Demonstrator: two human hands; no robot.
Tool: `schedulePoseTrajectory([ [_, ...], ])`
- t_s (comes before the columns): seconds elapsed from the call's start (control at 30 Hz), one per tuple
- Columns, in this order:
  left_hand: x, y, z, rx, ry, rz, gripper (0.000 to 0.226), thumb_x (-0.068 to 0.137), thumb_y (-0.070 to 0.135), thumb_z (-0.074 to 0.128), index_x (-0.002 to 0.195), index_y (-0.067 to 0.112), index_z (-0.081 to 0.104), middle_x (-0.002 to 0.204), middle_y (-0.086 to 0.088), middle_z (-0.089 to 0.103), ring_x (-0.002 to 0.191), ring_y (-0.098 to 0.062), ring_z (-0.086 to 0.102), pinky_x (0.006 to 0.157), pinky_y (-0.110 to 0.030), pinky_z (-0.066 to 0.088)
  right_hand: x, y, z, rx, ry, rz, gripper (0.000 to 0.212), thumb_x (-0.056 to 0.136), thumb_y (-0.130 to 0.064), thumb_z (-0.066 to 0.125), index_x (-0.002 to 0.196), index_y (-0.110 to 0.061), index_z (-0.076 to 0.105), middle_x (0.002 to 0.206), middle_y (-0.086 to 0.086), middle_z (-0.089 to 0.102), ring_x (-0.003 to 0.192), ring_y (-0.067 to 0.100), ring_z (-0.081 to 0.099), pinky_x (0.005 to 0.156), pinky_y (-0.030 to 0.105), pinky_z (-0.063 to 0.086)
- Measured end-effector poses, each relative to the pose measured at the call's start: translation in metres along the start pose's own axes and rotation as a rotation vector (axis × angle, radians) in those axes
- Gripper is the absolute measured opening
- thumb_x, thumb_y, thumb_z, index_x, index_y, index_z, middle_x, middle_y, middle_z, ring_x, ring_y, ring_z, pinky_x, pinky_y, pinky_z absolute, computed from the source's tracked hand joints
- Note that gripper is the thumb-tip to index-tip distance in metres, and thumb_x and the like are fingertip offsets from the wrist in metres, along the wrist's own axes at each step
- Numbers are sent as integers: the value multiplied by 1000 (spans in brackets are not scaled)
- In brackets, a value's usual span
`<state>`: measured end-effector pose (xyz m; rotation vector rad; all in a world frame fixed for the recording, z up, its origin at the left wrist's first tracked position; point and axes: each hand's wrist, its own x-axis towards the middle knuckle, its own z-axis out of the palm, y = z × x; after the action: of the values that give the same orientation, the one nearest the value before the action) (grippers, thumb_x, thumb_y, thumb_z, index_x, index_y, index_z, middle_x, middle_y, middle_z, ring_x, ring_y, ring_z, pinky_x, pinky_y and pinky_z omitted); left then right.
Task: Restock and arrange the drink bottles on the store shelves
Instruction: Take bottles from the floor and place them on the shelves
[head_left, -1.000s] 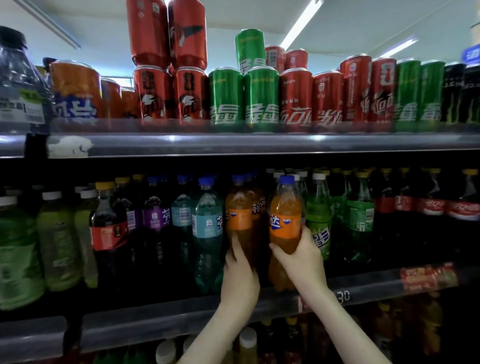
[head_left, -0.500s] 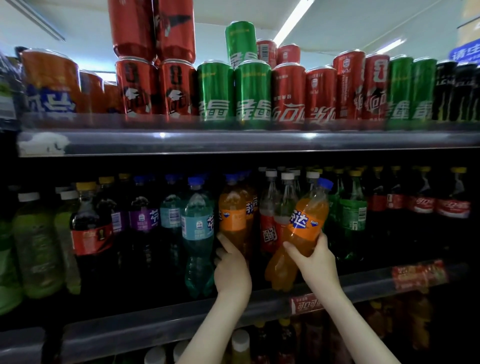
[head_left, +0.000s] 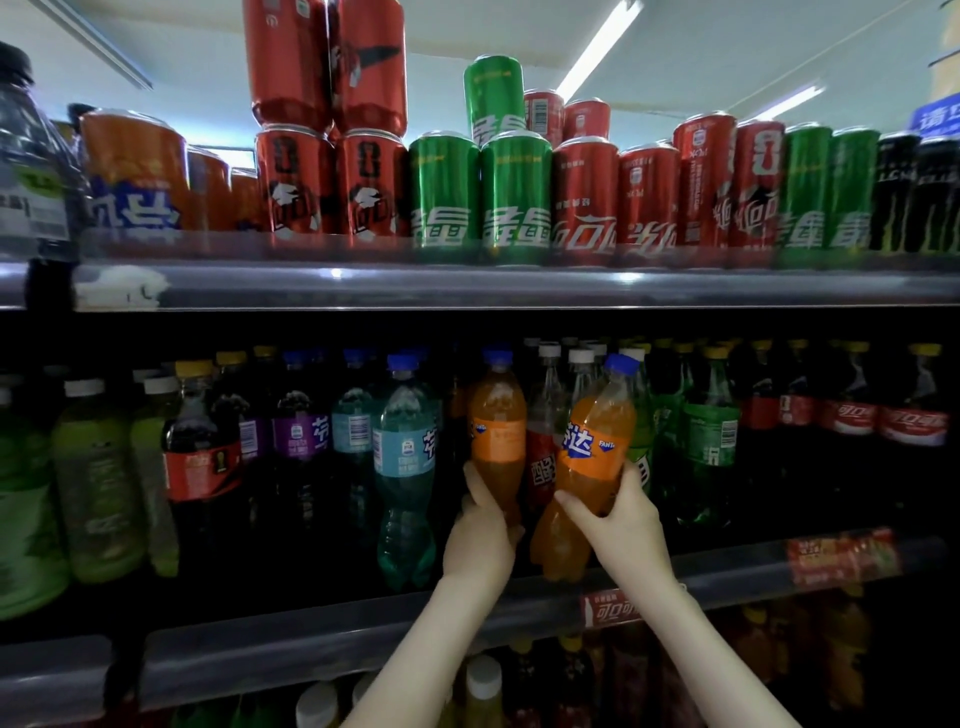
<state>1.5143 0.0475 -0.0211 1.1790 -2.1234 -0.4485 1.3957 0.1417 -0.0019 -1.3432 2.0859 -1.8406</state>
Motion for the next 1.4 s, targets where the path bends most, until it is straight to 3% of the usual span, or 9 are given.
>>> schedulePoseTrajectory([
  [0.2, 3, -1, -3, -73, -88, 35, 100, 93, 26, 58, 146, 20, -27, 141, -13, 45, 116, -23, 56, 97, -39, 48, 1, -2, -1, -1, -16, -6, 68, 77, -42, 76, 131, -22, 39, 108, -5, 57, 100, 16, 58, 87, 34, 52],
  [0.53, -15, -1, -1, 220, 187, 14, 110, 94, 33, 55, 121, 26, -51, 129, -12, 46, 109, -26, 57, 82, -34, 49, -2, -2, 1, -41, -28, -26, 72, 77, -37, 77, 135, -22, 37, 118, -2, 57, 106, 17, 57, 89, 32, 48],
  [0.87, -13, -7, -4, 139, 226, 25, 109, 94, 32, 57, 132, 26, -45, 124, -13, 50, 104, -27, 60, 79, -36, 51, 7, -21, 31, -201, -123, -117, 75, 82, -31, 74, 141, -14, 30, 134, 7, 52, 122, 26, 53, 97, 37, 45],
  [1.0, -8, -11, -3, 233, 226, 10, 112, 93, 37, 57, 122, 23, -50, 121, -10, 52, 100, -23, 62, 77, -30, 50, 3, -18, 48, -348, -122, -161, 91, 86, -23, 70, 152, -16, 8, 149, 7, 34, 129, 24, 47, 101, 35, 41],
  [1.17, -10, -11, -7, 236, 183, 5, 105, 97, 21, 49, 121, 24, -53, 122, -11, 51, 99, -23, 62, 80, -32, 50, 8, -19, 61, -591, -14, -198, 94, 88, -30, 66, 152, -13, -1, 139, 6, 41, 121, 18, 50, 86, 27, 48],
  [1.23, -20, -10, -10, 275, 199, 27, 94, 97, 15, 45, 136, 18, -41, 122, -10, 51, 99, -22, 62, 78, -31, 50, 10, -18, 63, -614, 6, -203, 93, 89, -30, 65, 152, -11, -1, 136, 7, 44, 121, 18, 49, 86, 27, 48],
  [1.3, -34, -11, -18, 285, 305, 154, 87, 89, 14, 60, 152, 11, 0, 117, -10, 57, 96, -22, 63, 70, -29, 52, 9, -15, 63, -578, 3, -215, 91, 91, -30, 62, 153, -12, -3, 134, 8, 46, 120, 20, 50, 87, 29, 48],
  [1.37, -46, -19, -30, 265, 538, 331, 74, 76, 9, 74, 141, 4, 41, 108, -14, 58, 91, -26, 59, 66, -31, 54, 5, -9, 62, -505, 4, -243, 90, 92, -26, 60, 153, -14, -5, 136, 9, 46, 121, 22, 50, 89, 32, 49],
  [1.4, -48, -27, -33, 264, 671, 378, 68, 74, 7, 74, 136, 2, 46, 108, -18, 55, 93, -29, 54, 70, -35, 54, 3, -7, 62, -482, 9, -268, 90, 92, -24, 61, 153, -15, -5, 137, 9, 45, 121, 23, 50, 90, 33, 49],
])
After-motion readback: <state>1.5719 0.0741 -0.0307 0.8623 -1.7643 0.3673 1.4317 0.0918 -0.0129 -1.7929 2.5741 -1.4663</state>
